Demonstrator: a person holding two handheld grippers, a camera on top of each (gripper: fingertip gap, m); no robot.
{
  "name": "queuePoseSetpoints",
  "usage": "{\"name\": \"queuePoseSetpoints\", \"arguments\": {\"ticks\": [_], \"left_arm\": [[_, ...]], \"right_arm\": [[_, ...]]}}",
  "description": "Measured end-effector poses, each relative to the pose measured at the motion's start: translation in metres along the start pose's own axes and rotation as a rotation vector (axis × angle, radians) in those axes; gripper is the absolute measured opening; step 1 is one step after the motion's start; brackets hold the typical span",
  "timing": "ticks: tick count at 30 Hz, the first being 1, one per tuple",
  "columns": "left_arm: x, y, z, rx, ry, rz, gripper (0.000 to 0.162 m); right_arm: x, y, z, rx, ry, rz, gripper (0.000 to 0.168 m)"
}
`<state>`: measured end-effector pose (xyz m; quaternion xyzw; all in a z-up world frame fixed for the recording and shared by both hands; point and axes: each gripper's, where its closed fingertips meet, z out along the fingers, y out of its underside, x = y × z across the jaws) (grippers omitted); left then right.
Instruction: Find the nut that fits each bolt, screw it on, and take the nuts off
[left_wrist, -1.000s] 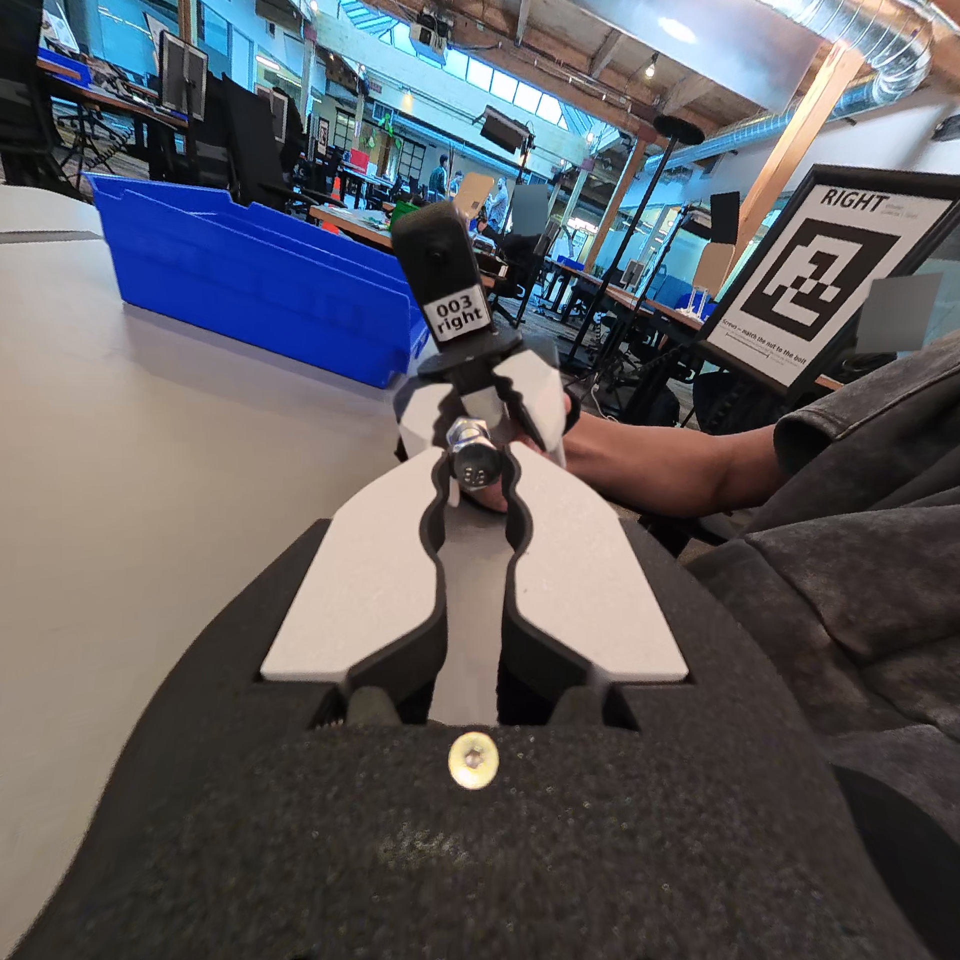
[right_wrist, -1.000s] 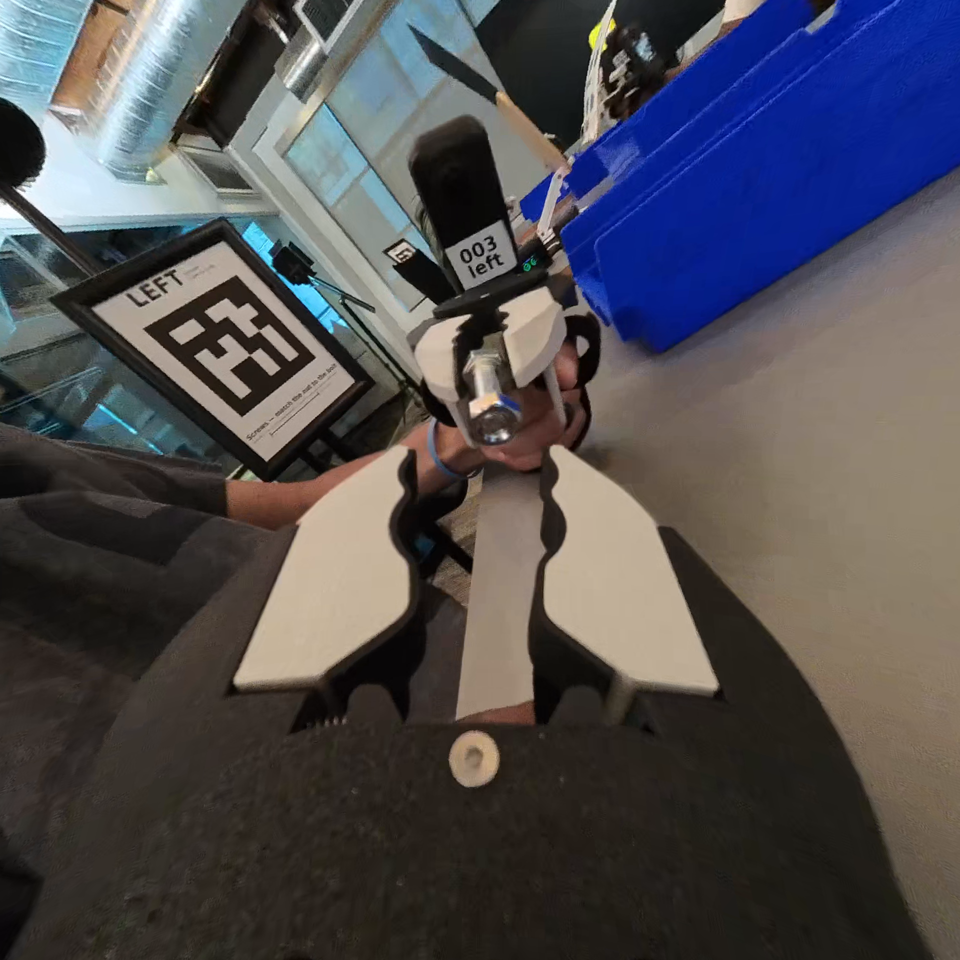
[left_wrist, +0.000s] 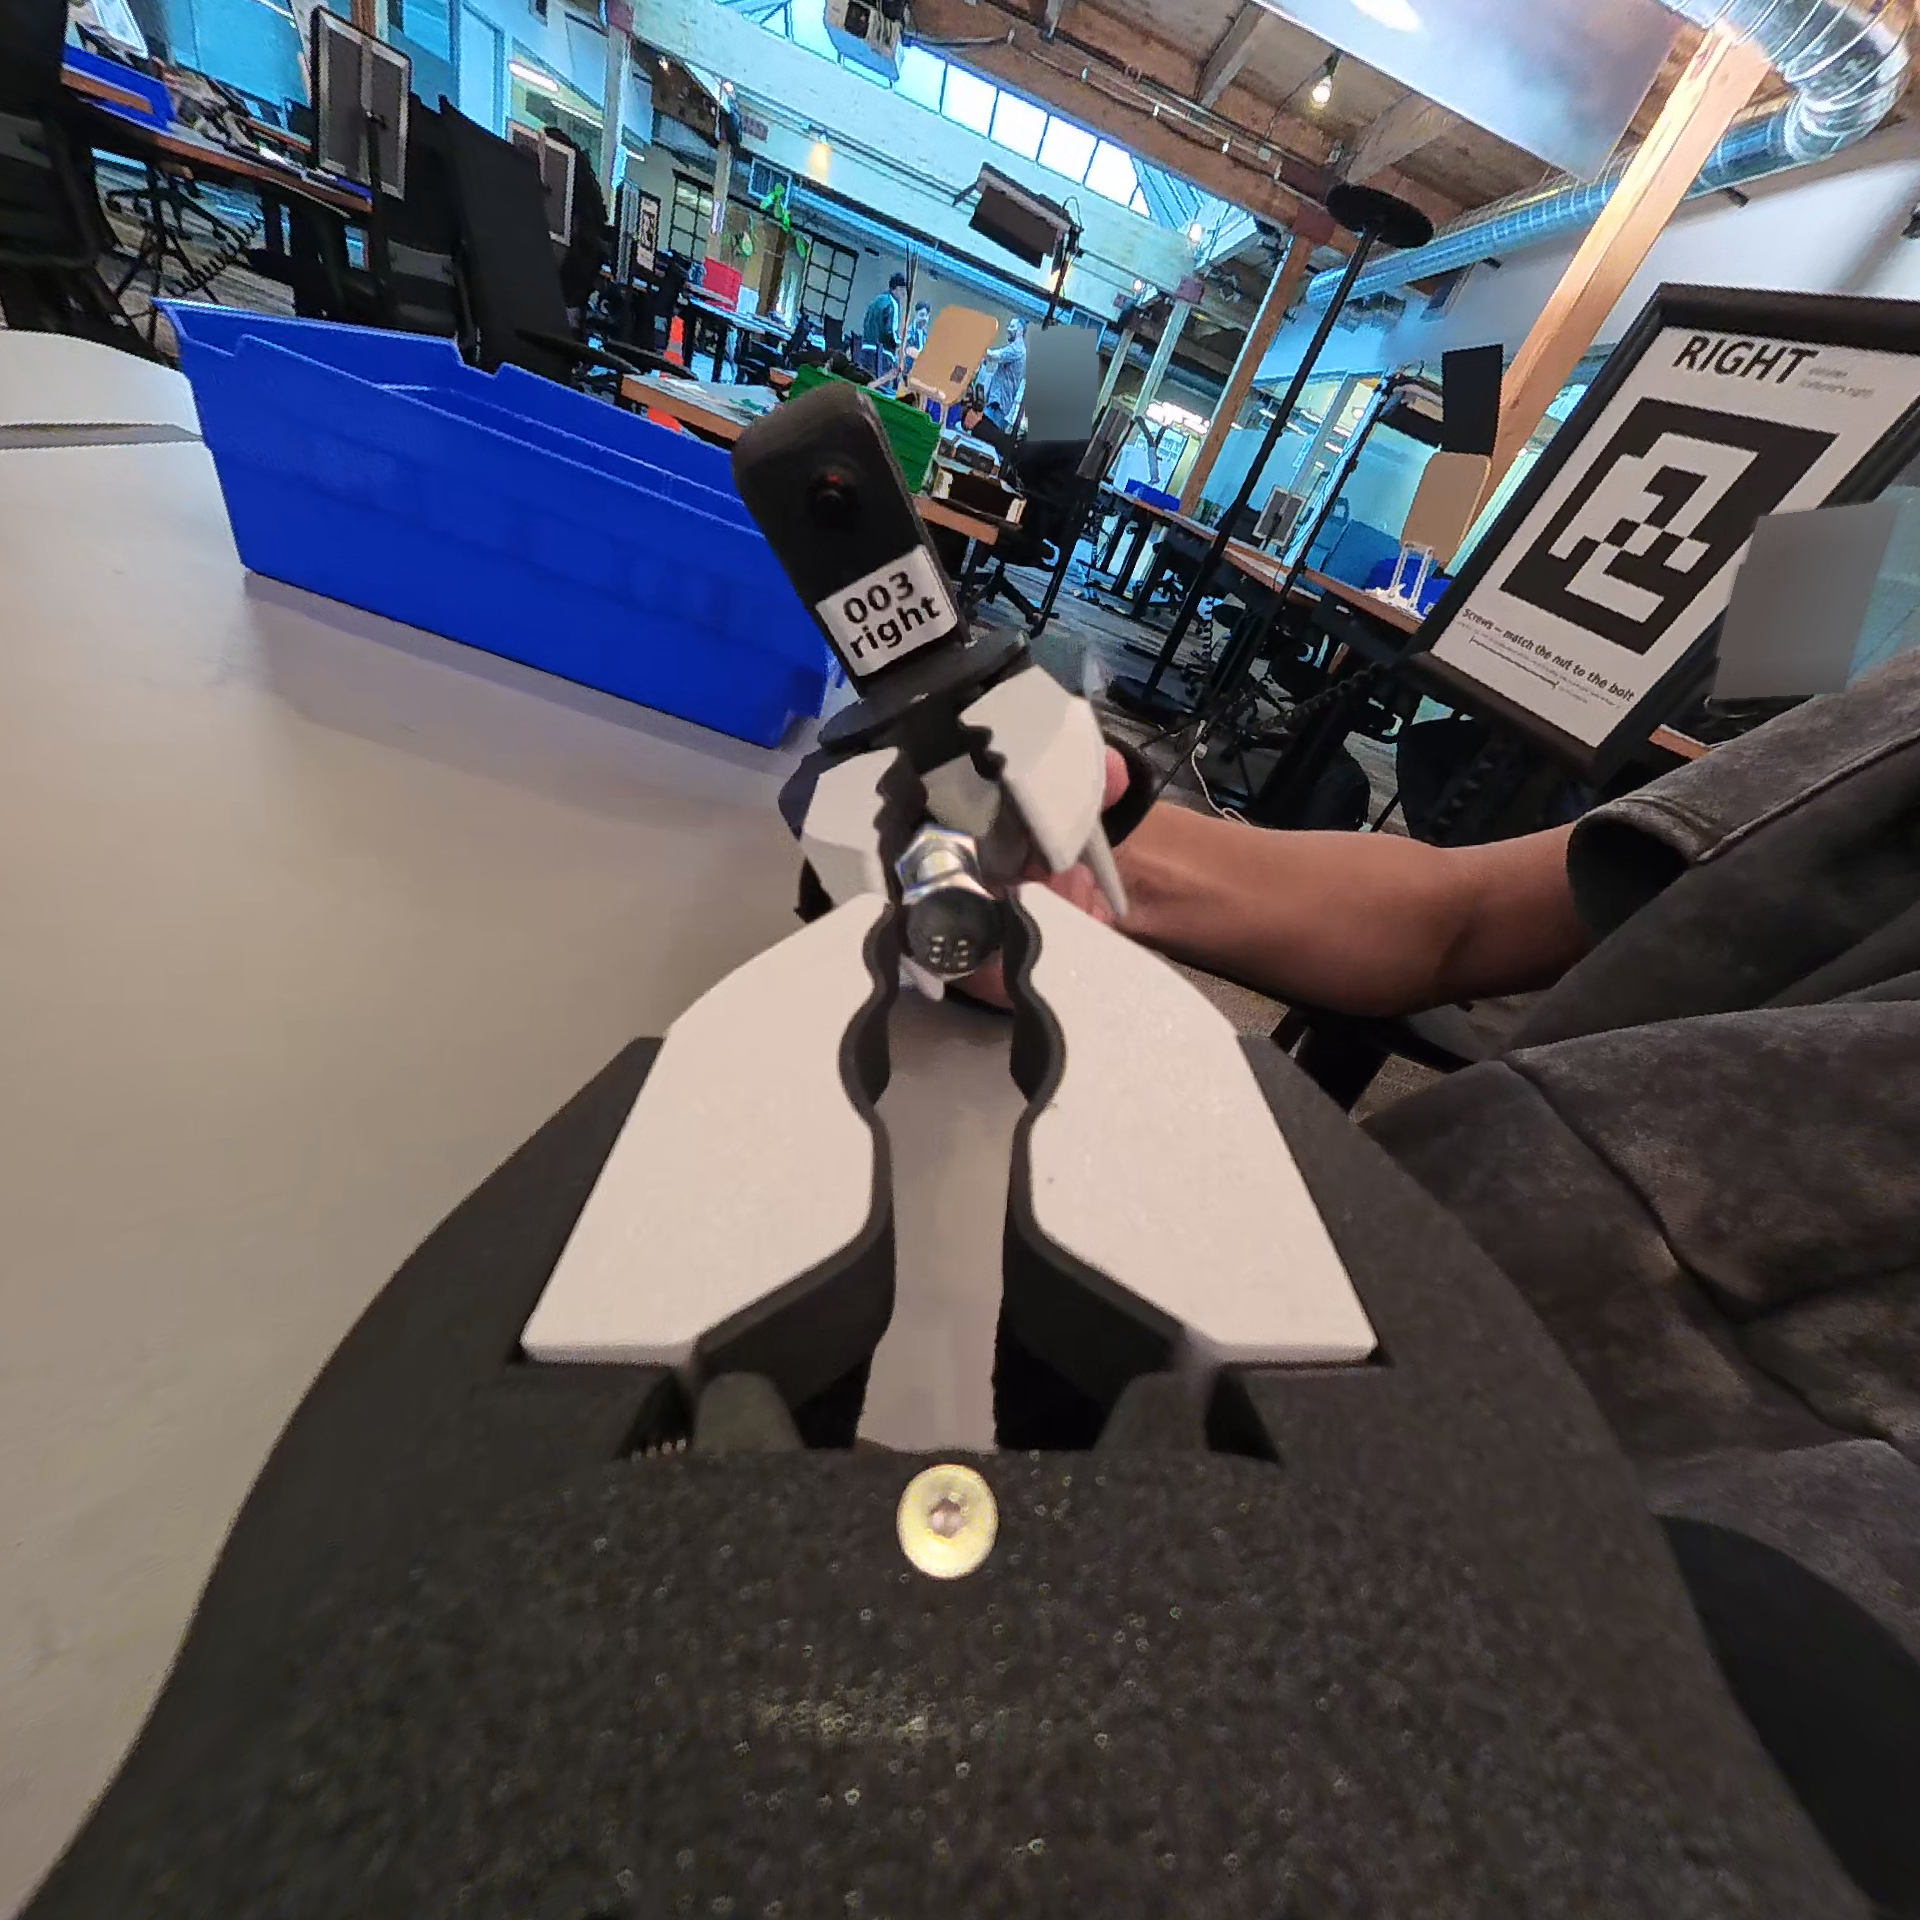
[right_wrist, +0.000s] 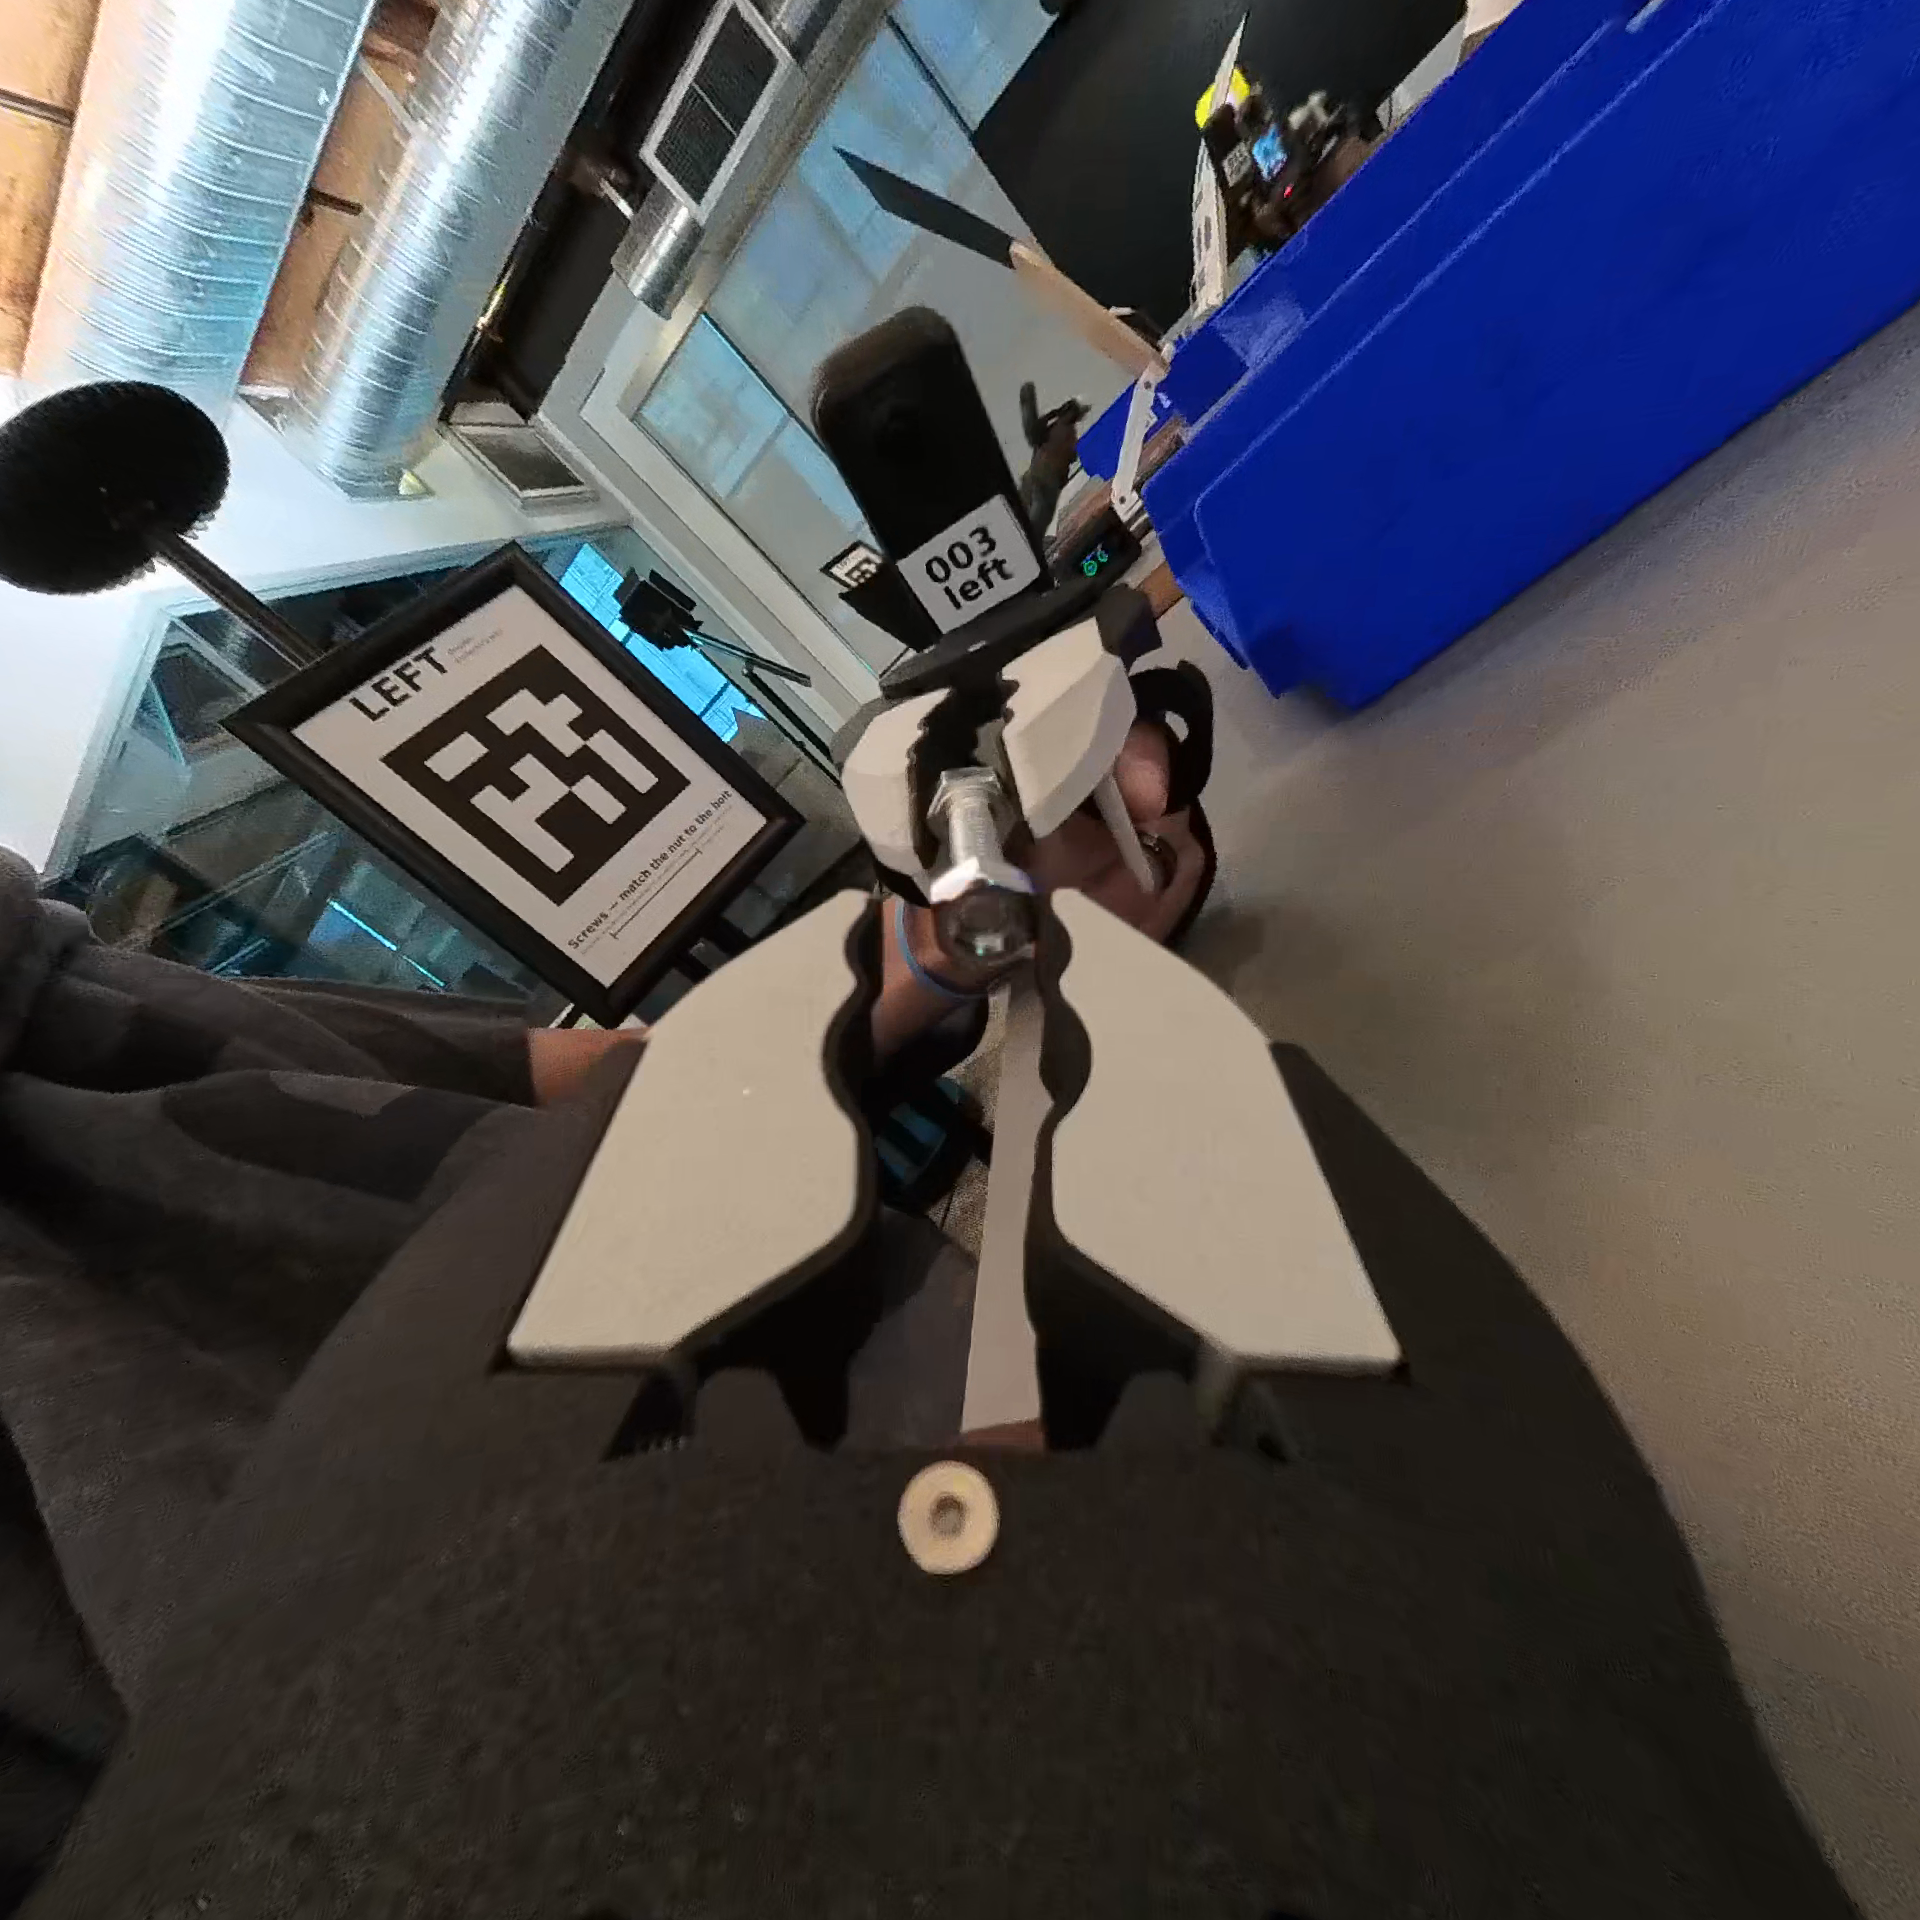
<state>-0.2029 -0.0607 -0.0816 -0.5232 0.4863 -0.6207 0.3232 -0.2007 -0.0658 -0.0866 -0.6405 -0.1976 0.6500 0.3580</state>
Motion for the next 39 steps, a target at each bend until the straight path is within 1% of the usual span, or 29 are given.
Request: {"name": "queuePoseSetpoints", "arguments": {"ticks": [1, 3, 5, 7, 10, 13, 15, 17, 21, 22, 23, 24, 25, 26, 27, 28, 29, 31, 33, 34, 36, 37, 38, 39], "left_arm": [[0.001, -0.001, 0.0, 0.005, 0.004, -0.001, 0.018], [0.002, -0.002, 0.0, 0.007, 0.008, -0.004, 0.018], [0.004, -0.002, 0.0, 0.019, 0.031, -0.028, 0.018], [0.007, -0.003, 0.0, 0.022, 0.065, -0.064, 0.018], [0.009, 0.003, 0.001, -0.006, 0.108, -0.126, 0.018], [0.013, 0.008, 0.002, -0.034, 0.155, -0.183, 0.018], [0.011, 0.011, 0.003, -0.055, 0.161, -0.221, 0.018], [0.01, 0.013, 0.003, -0.066, 0.168, -0.26, 0.018], [0.008, 0.015, 0.004, -0.082, 0.166, -0.301, 0.018], [0.008, 0.015, 0.004, -0.085, 0.167, -0.303, 0.018], [0.009, 0.015, 0.004, -0.081, 0.172, -0.298, 0.018], [0.009, 0.014, 0.004, -0.075, 0.167, -0.284, 0.018], [0.008, 0.014, 0.005, -0.076, 0.149, -0.266, 0.018], [0.007, 0.014, 0.004, -0.077, 0.138, -0.247, 0.018], [0.009, 0.011, 0.003, -0.057, 0.149, -0.231, 0.018], [0.011, 0.005, 0.001, -0.024, 0.155, -0.209, 0.018], [0.012, -0.001, 0.0, 0.004, 0.146, -0.177, 0.018], [0.011, -0.01, -0.003, 0.04, 0.124, -0.117, 0.018], [0.006, -0.019, -0.006, 0.084, 0.085, -0.066, 0.018], [0.002, -0.023, -0.006, 0.089, 0.061, -0.037, 0.018], [-0.006, -0.031, -0.006, 0.084, 0.022, 0.001, 0.018], [-0.011, -0.036, -0.005, 0.081, -0.002, 0.02, 0.018], [-0.017, -0.041, -0.002, 0.072, -0.028, 0.038, 0.018], [-0.025, -0.046, 0.0, 0.06, -0.051, 0.051, 0.018]], "right_arm": [[0.002, 0.0, 0.0, -0.003, 0.012, -0.008, 0.018], [0.002, -0.001, -0.001, -0.002, 0.025, -0.049, 0.018], [0.0, -0.001, -0.001, -0.003, 0.061, -0.157, 0.018], [0.0, 0.002, 0.0, -0.036, 0.128, -0.337, 0.018], [0.003, 0.008, -0.002, -0.133, 0.262, -0.626, 0.018], [0.004, 0.011, -0.005, -0.208, 0.384, -0.954, 0.018], [0.008, 0.011, -0.007, -0.265, 0.489, -1.163, 0.018], [0.011, 0.009, -0.009, -0.324, 0.606, -1.422, 0.018], [0.014, 0.002, -0.013, -0.429, 0.828, -1.878, 0.018], [0.014, 0.002, -0.014, -0.444, 0.868, -1.948, 0.018], [0.012, 0.002, -0.013, -0.429, 0.881, -1.975, 0.018], [0.011, 0.002, -0.013, -0.402, 0.891, -1.936, 0.018], [0.014, 0.005, -0.014, -0.398, 0.877, -1.811, 0.018], [0.017, 0.011, -0.012, -0.411, 0.812, -1.659, 0.018], [0.014, 0.014, -0.01, -0.381, 0.736, -1.535, 0.023], [0.01, 0.013, -0.007, -0.319, 0.684, -1.417, 0.033], [0.007, 0.012, -0.006, -0.278, 0.621, -1.286, 0.038], [-0.002, 0.01, -0.004, -0.195, 0.481, -1.032, 0.04], [-0.01, -0.001, -0.005, -0.091, 0.371, -0.783, 0.036], [-0.012, -0.005, -0.005, -0.065, 0.308, -0.643, 0.038], [-0.004, -0.015, -0.005, -0.032, 0.249, -0.373, 0.044], [-0.005, -0.019, -0.003, -0.022, 0.186, -0.266, 0.047], [-0.001, -0.027, -0.003, 0.006, 0.16, -0.161, 0.044], [0.001, -0.036, -0.004, 0.035, 0.117, -0.078, 0.046]]}}
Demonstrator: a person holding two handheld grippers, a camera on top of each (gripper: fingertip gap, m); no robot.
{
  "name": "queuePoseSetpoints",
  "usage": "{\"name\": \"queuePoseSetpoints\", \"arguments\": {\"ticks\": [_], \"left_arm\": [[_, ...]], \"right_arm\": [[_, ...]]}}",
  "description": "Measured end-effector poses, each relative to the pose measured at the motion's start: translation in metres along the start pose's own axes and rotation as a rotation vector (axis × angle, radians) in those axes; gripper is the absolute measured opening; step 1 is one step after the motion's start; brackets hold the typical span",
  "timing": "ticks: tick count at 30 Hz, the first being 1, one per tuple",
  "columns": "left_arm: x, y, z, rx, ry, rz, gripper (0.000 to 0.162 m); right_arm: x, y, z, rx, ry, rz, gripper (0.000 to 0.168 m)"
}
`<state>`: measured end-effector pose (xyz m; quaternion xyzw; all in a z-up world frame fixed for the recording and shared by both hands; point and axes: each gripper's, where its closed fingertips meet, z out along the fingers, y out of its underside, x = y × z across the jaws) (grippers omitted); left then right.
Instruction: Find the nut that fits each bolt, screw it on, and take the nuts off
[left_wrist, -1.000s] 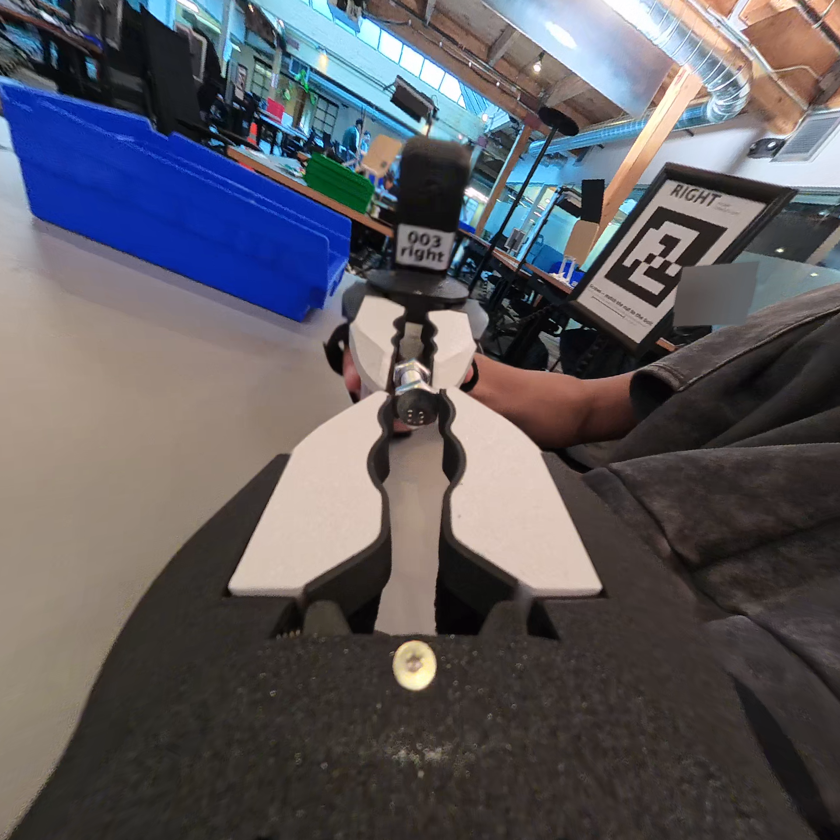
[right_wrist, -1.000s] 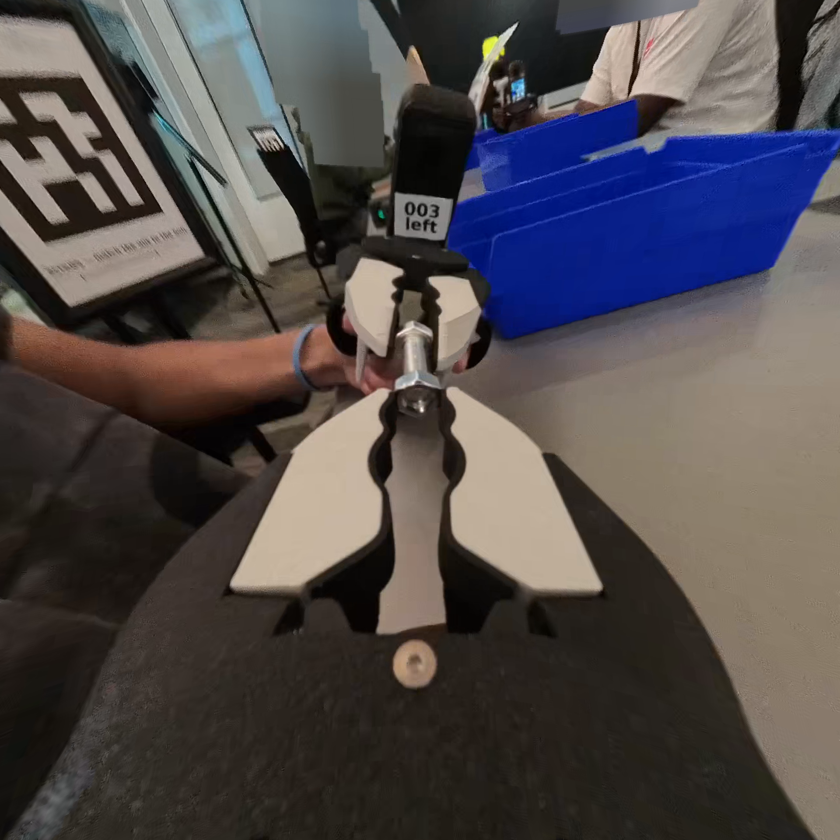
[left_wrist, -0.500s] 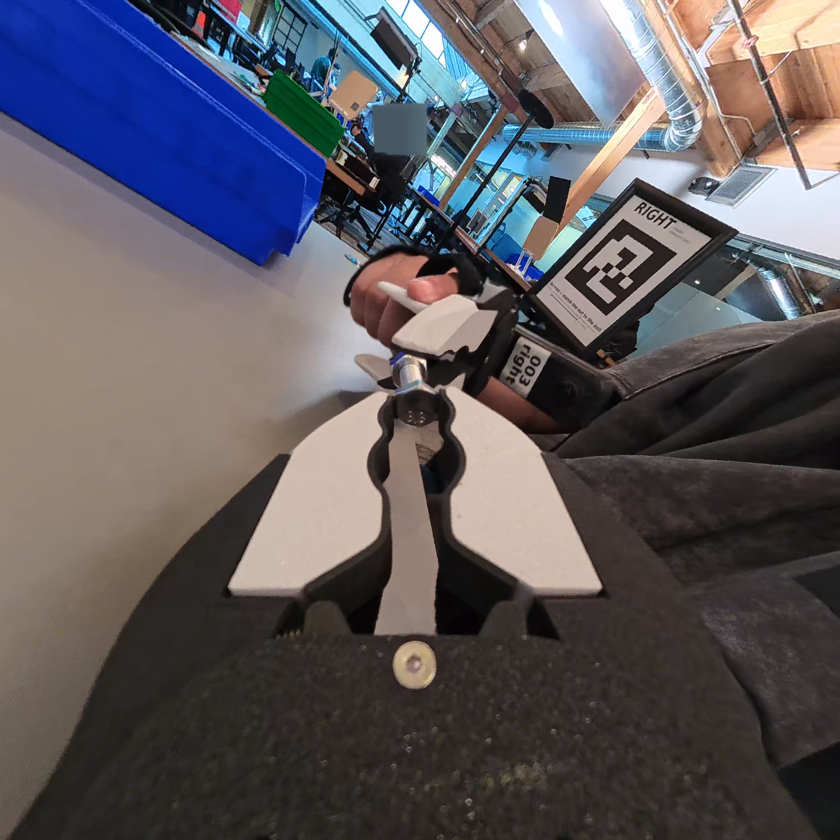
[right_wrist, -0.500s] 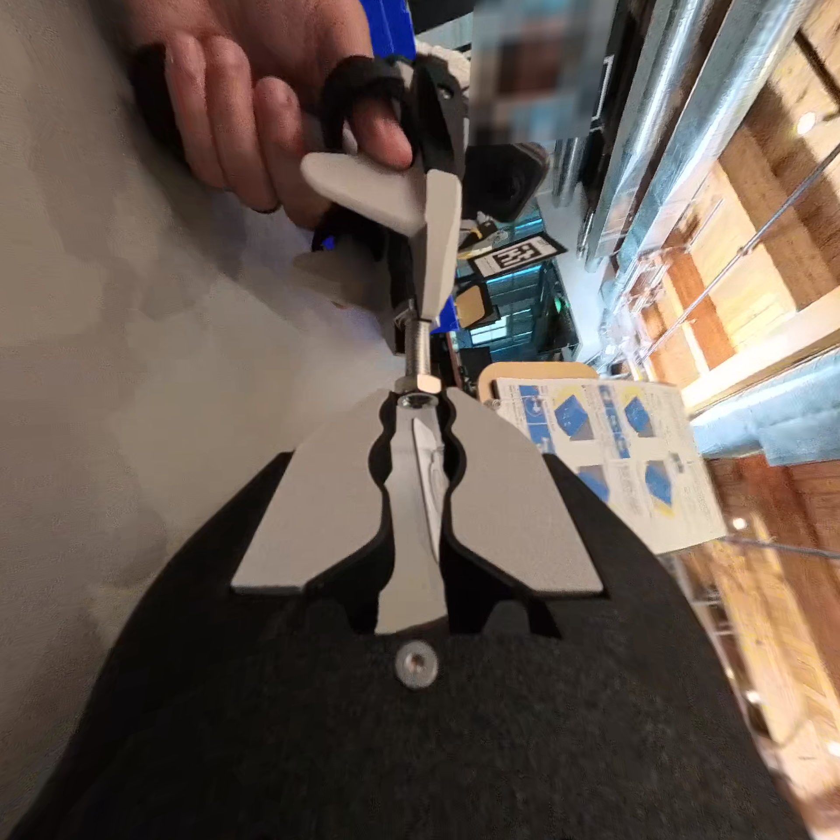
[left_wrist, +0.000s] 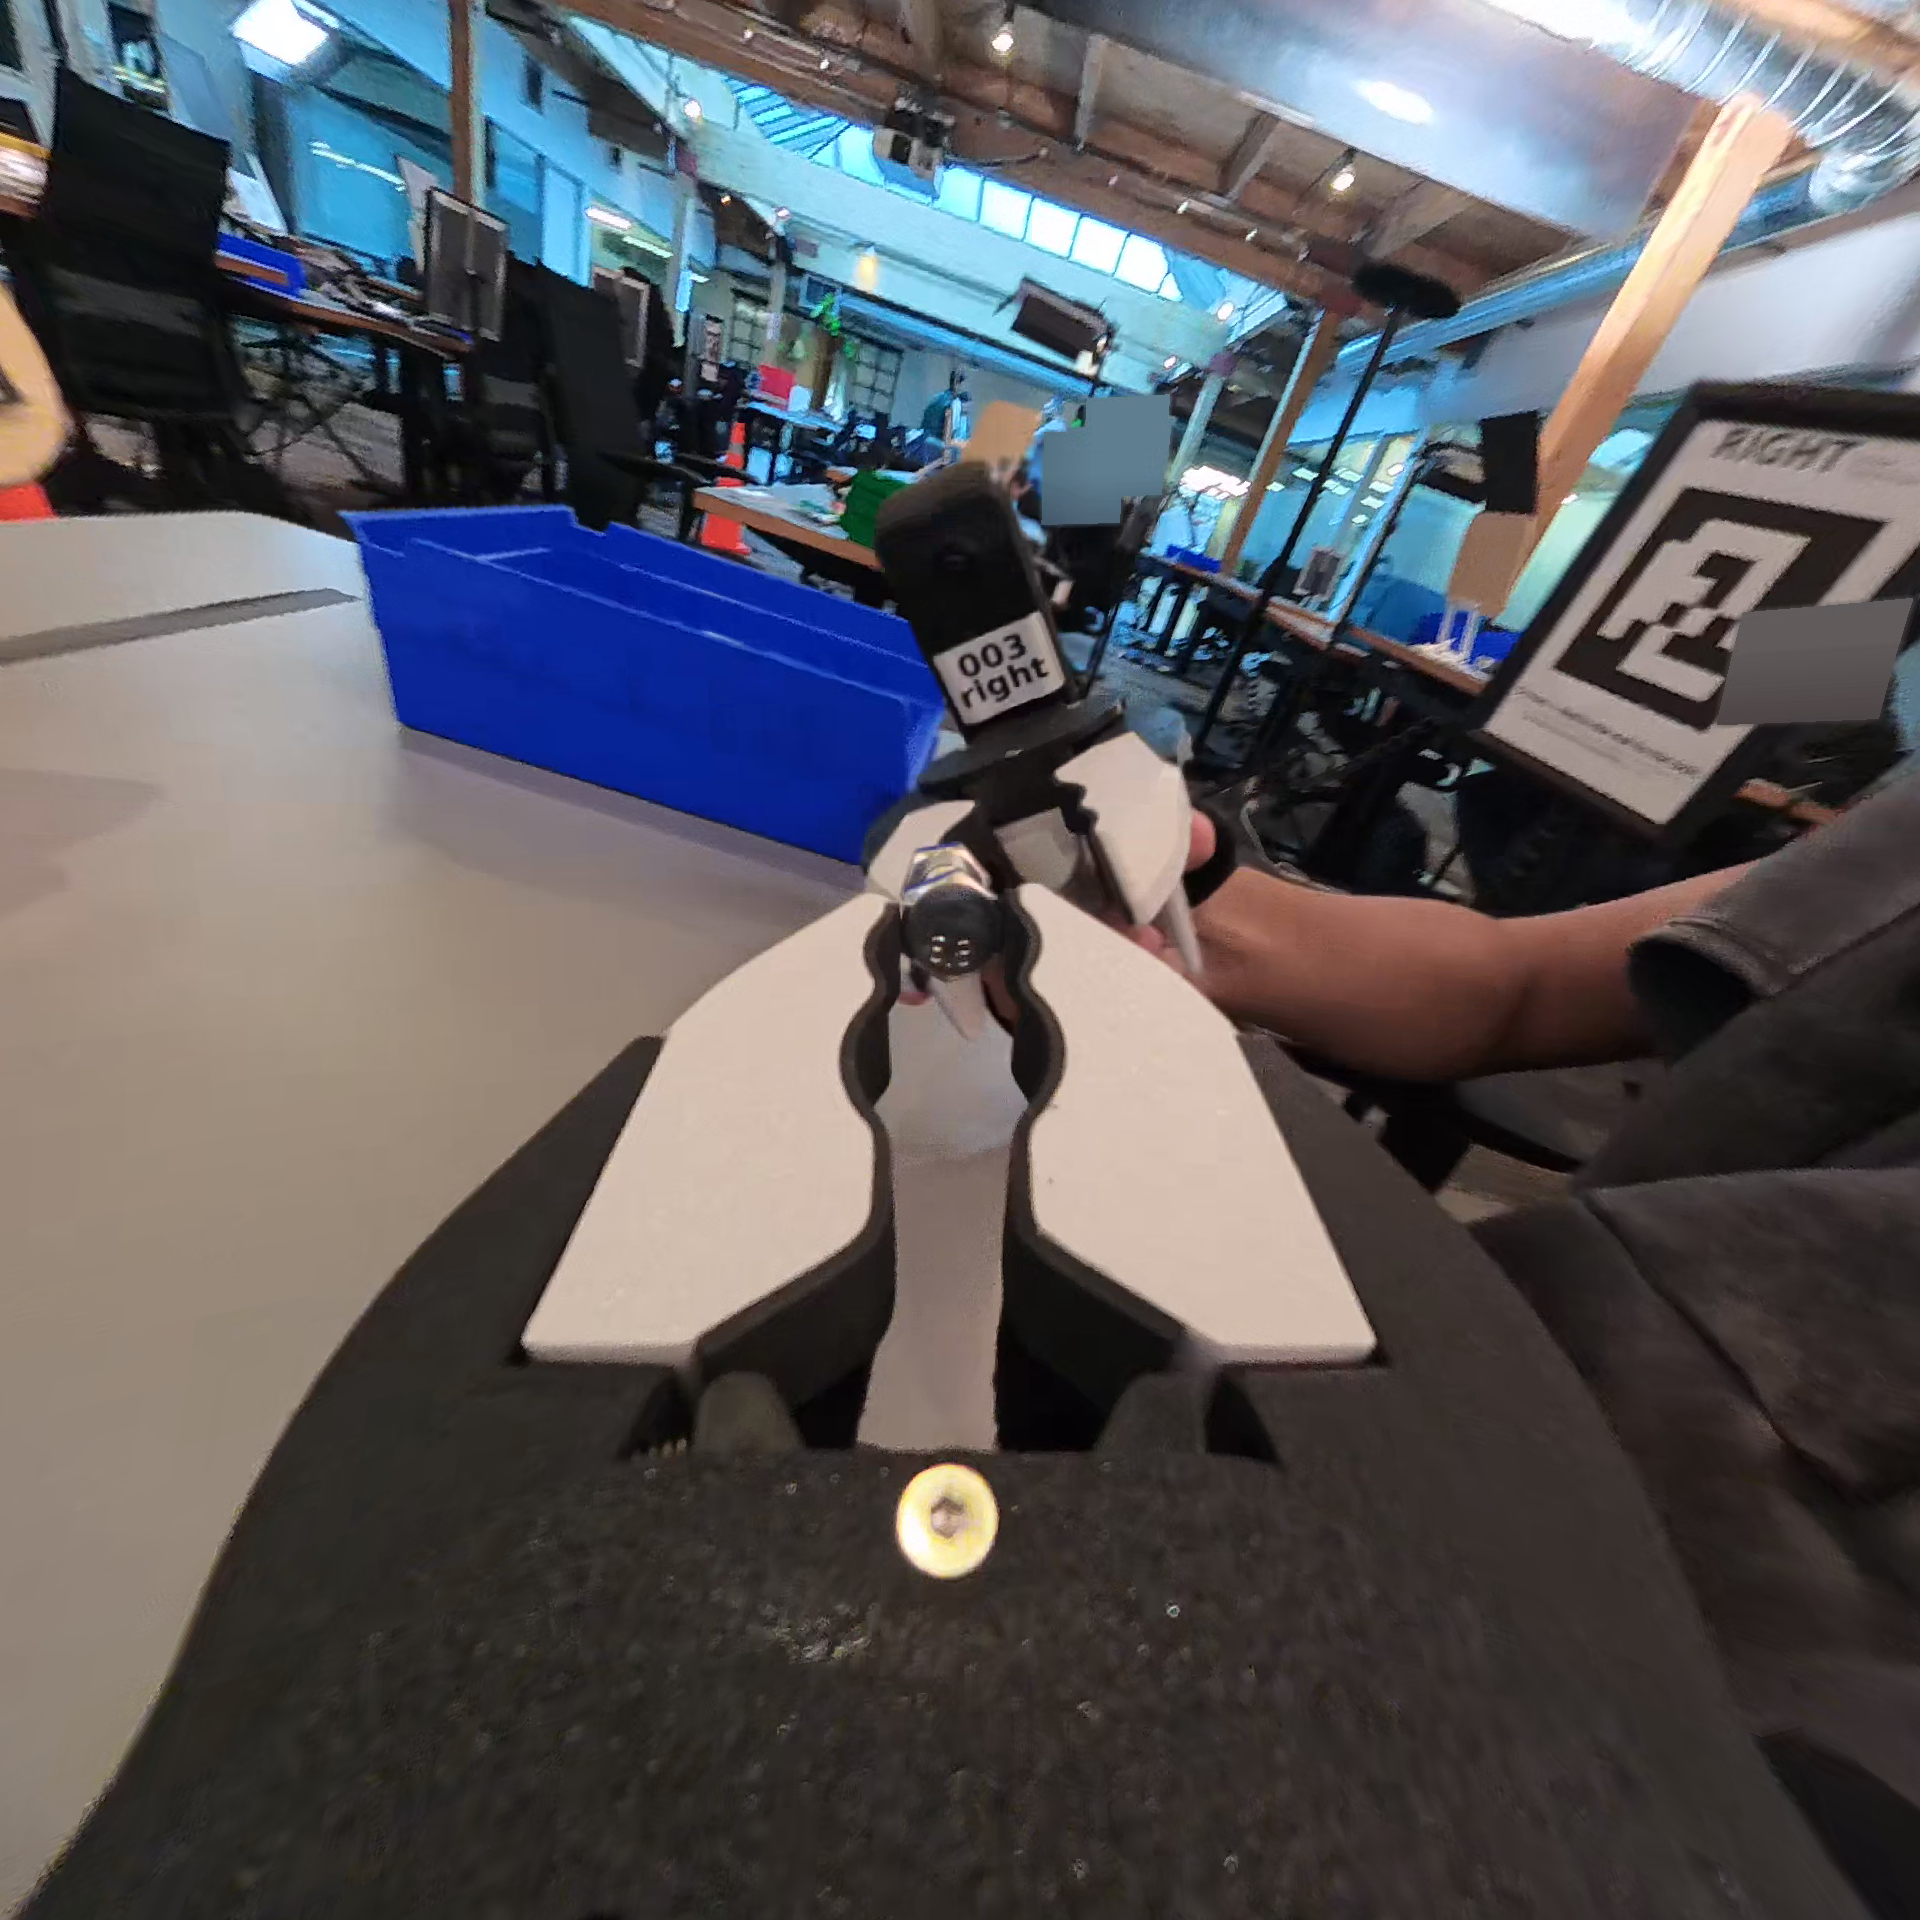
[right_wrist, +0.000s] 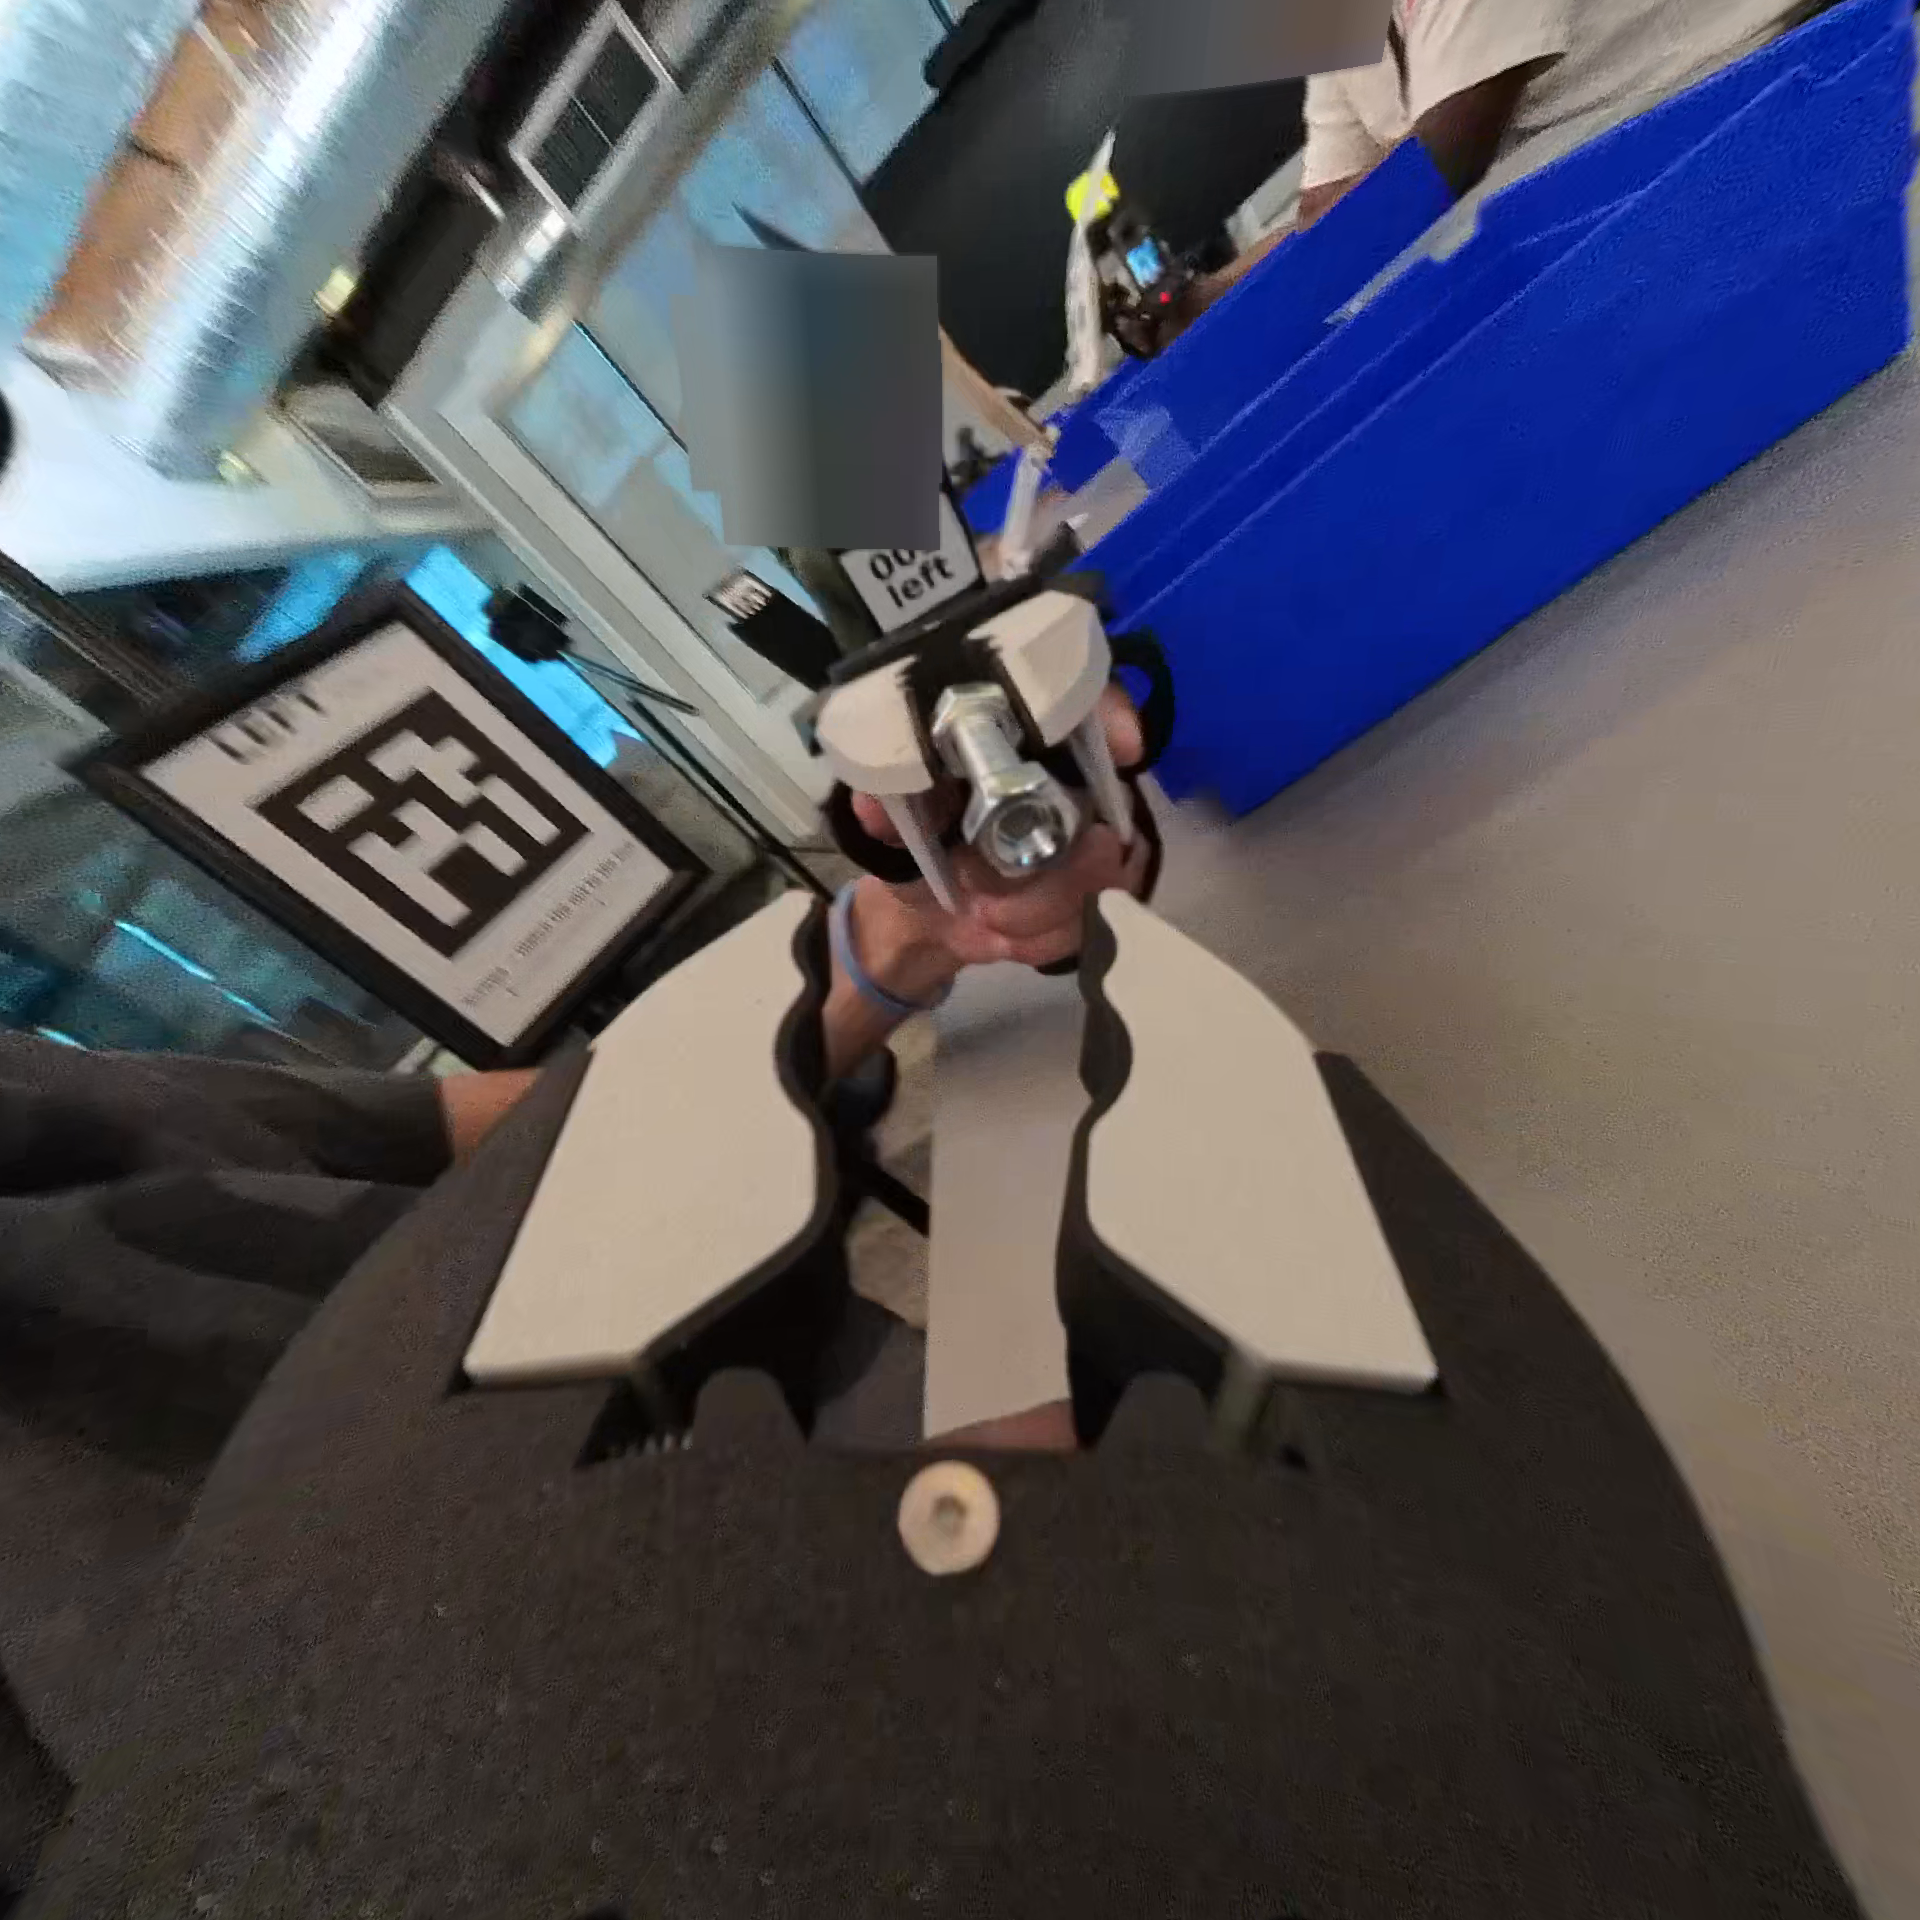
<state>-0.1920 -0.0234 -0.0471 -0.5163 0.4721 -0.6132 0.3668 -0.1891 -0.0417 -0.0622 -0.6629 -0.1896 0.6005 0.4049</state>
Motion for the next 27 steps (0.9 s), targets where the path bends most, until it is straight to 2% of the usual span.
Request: {"name": "queuePoseSetpoints", "arguments": {"ticks": [3, 8, 11, 14, 17, 18, 21, 27], "left_arm": [[-0.024, -0.02, 0.006, 0.011, -0.016, 0.008, 0.018], [-0.056, -0.034, 0.013, -0.002, -0.007, 0.018, 0.018], [-0.067, -0.032, 0.019, -0.007, -0.001, 0.013, 0.018], [-0.075, -0.024, 0.026, -0.024, -0.002, 0.012, 0.018], [-0.082, -0.017, 0.031, -0.03, 0.002, -0.006, 0.018], [-0.083, -0.016, 0.032, -0.033, 0.001, -0.015, 0.018], [-0.084, -0.01, 0.035, -0.067, -0.002, -0.024, 0.018], [-0.081, -0.025, 0.034, -0.04, 0.136, -0.198, 0.018]], "right_arm": [[0.012, -0.035, -0.008, 0.113, -0.116, 0.198, 0.042], [0.04, -0.072, -0.02, 0.144, -0.213, 0.393, 0.037], [0.057, -0.075, -0.022, 0.11, -0.173, 0.412, 0.036], [0.064, -0.076, -0.023, 0.133, -0.206, 0.451, 0.033], [0.073, -0.066, -0.023, 0.124, -0.194, 0.449, 0.022], [0.077, -0.066, -0.023, 0.133, -0.182, 0.434, 0.017], [0.08, -0.074, -0.027, 0.151, -0.141, 0.346, 0.017], [0.074, -0.075, -0.027, 0.033, -0.008, -0.105, 0.017]]}}
